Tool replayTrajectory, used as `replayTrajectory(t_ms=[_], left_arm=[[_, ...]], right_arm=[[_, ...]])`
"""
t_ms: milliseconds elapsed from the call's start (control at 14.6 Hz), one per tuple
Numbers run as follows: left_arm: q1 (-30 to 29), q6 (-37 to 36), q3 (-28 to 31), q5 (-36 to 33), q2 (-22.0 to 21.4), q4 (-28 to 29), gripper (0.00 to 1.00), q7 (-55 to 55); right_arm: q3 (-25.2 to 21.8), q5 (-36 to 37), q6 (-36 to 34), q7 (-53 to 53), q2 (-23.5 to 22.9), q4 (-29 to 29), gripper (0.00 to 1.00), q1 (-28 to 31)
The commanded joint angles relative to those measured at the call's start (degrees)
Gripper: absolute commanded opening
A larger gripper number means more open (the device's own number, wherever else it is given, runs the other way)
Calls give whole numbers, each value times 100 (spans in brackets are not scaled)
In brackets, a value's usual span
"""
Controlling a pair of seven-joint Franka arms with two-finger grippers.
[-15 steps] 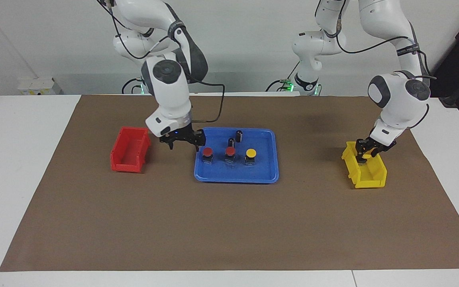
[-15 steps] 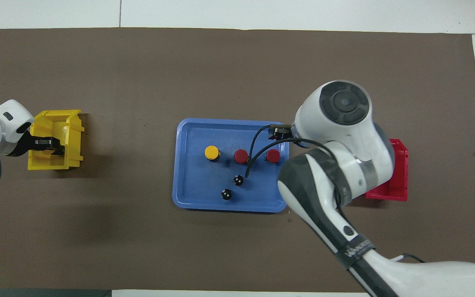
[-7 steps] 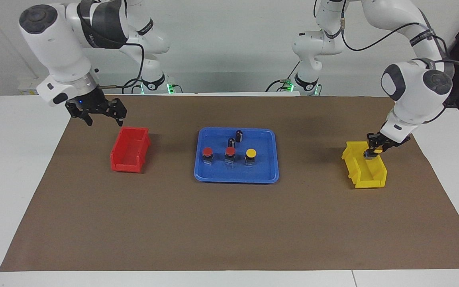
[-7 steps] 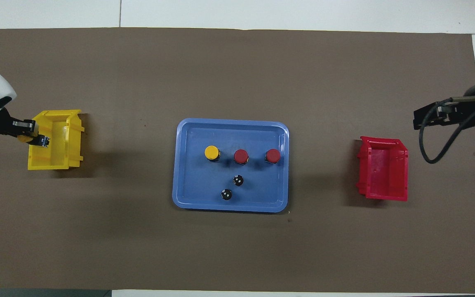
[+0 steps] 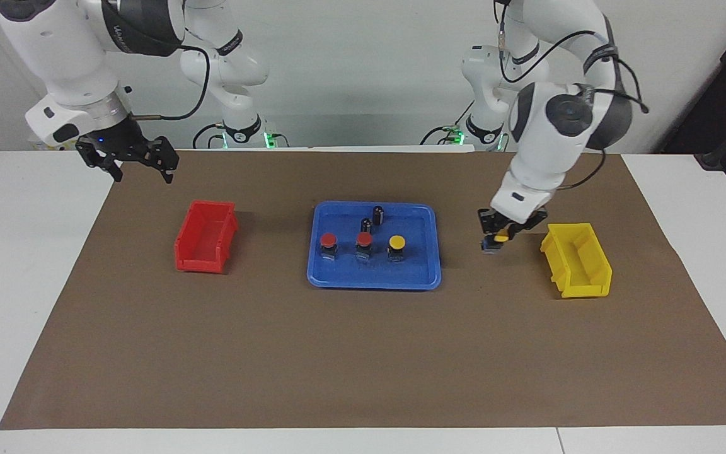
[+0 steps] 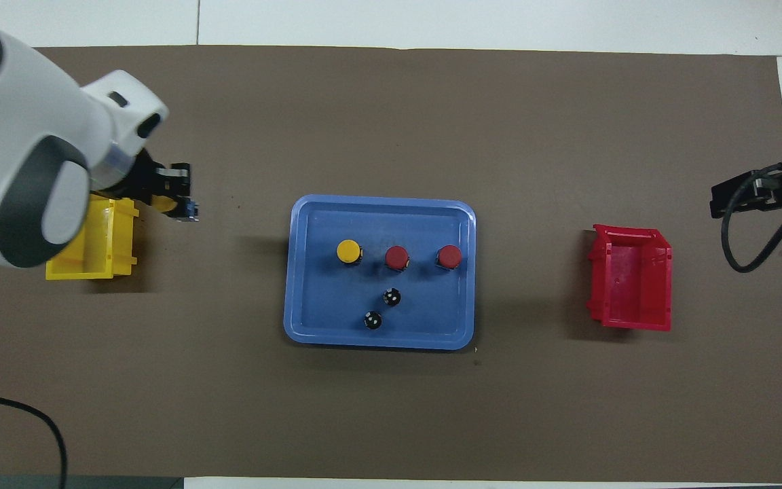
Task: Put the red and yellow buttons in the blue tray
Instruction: 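Carry the yellow button toward the tray while the right gripper withdraws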
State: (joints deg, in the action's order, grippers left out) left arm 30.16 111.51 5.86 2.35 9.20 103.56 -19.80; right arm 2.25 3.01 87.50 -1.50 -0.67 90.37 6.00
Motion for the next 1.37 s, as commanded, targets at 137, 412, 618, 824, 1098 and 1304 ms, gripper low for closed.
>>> replayTrajectory(t_ms=[137,412,618,824,1098,1304], left_arm=[[735,440,118,354,-138,419,1,-112],[869,845,118,389,-120,797,1,-77],[895,1126,118,389,64,833,1,-86],[904,1188,118,389,29,1008,1,-95],[904,1433,118,389,47,1210,1,-103],[983,1768,118,398,73,1430,1,-112]], right_arm=[[39,-108,-128,-377,-83,-99,100,68],[65,-108,-137,-404,-74,-81,100,59],[65,-117,-128,-395,-65,-38,100,68],[65,-117,-154,-395,-57,-46,100,77],[57,-108,-146,-369,-56,-46,100,103],[57,-108,-145,-360,-56,-46,100,120]])
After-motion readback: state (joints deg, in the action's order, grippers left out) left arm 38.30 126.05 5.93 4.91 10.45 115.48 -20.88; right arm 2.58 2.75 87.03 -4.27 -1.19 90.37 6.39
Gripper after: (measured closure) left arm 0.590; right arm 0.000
